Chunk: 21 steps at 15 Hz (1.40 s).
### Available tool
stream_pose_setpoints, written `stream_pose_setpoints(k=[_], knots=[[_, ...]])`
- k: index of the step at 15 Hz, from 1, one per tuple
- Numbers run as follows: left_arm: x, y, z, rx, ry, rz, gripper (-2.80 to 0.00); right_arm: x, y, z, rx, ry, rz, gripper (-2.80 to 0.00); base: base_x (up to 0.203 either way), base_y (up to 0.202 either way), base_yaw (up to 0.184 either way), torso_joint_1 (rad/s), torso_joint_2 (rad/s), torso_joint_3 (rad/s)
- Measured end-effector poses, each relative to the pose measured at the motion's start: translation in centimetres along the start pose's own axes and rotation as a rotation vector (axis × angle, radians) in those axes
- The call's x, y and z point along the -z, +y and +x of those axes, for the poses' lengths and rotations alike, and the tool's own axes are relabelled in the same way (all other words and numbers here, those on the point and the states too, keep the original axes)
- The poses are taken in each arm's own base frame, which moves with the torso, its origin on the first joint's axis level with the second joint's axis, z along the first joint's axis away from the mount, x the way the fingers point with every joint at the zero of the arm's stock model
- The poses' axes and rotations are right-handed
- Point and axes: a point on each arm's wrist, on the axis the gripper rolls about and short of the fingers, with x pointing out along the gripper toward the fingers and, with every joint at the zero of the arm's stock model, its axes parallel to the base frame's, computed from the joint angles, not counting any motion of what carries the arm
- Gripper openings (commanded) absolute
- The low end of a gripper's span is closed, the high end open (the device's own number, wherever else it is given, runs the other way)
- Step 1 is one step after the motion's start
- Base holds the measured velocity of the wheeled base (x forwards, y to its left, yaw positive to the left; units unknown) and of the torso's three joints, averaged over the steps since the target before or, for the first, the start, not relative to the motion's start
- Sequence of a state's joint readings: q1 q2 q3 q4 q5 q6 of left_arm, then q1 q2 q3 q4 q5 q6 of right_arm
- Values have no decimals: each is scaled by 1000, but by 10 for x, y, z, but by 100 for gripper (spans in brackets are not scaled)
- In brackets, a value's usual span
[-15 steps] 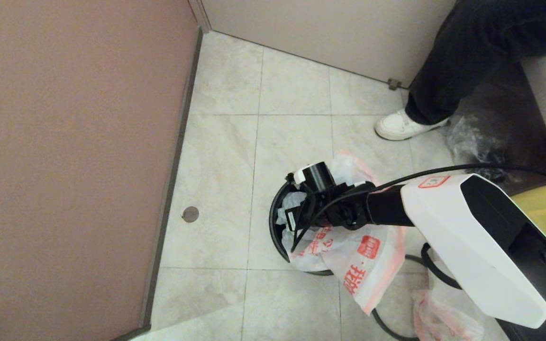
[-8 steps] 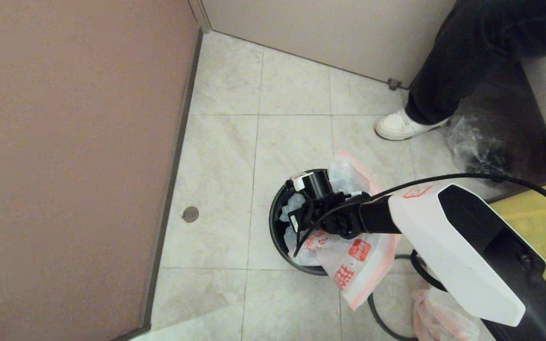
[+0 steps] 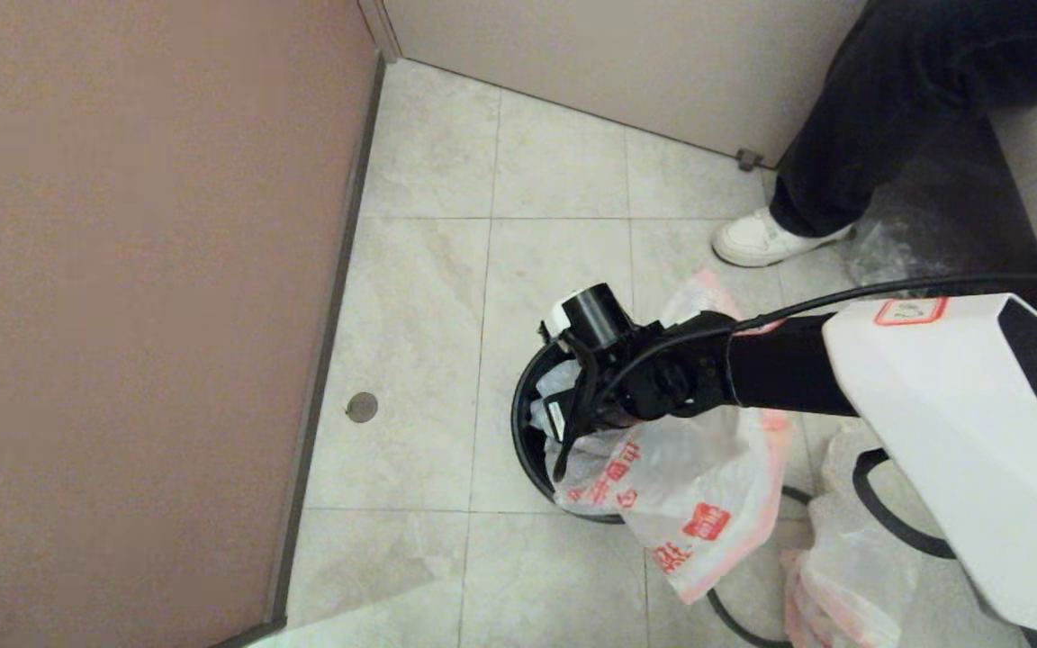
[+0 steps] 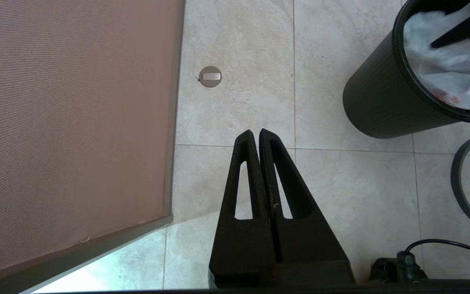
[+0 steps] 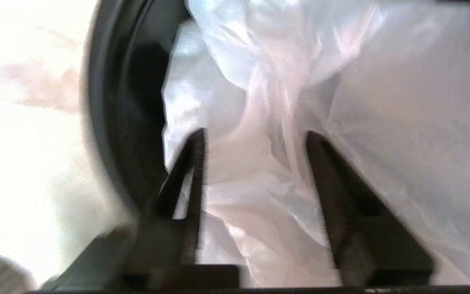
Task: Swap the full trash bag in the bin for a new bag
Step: Put the new garbage bag on the trash can
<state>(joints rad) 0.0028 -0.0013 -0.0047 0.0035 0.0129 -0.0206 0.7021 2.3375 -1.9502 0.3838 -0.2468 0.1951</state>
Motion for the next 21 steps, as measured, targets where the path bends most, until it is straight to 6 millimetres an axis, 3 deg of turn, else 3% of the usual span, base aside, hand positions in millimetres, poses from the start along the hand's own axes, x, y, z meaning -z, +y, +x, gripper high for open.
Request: stream_pose_setpoints(k=[6,9,10,12,15,21], knots=[[0,0,0,0,0,0,-280,-15,11,-100,-107,8,62,0,0,0,0,0,0,0],[0,0,0,0,0,0,-280,-13,11,-120,-84,8,79,0,0,0,0,0,0,0],[0,0,0,0,0,0,-280,-14,11,-131,-91,-5,101,-280,0,0,0,0,0,0],[0,0,0,0,0,0,-280,-10,3,-159,-91,-2,136,-280,0,0,0,0,0,0],[0,0,0,-1,0,0,-280,16,-24,-199,-45,46,151,-280,0,0,0,0,0,0],[0,0,0,0,0,0,-280,123,-119,-295,138,173,236,-280,0,0,0,0,0,0]])
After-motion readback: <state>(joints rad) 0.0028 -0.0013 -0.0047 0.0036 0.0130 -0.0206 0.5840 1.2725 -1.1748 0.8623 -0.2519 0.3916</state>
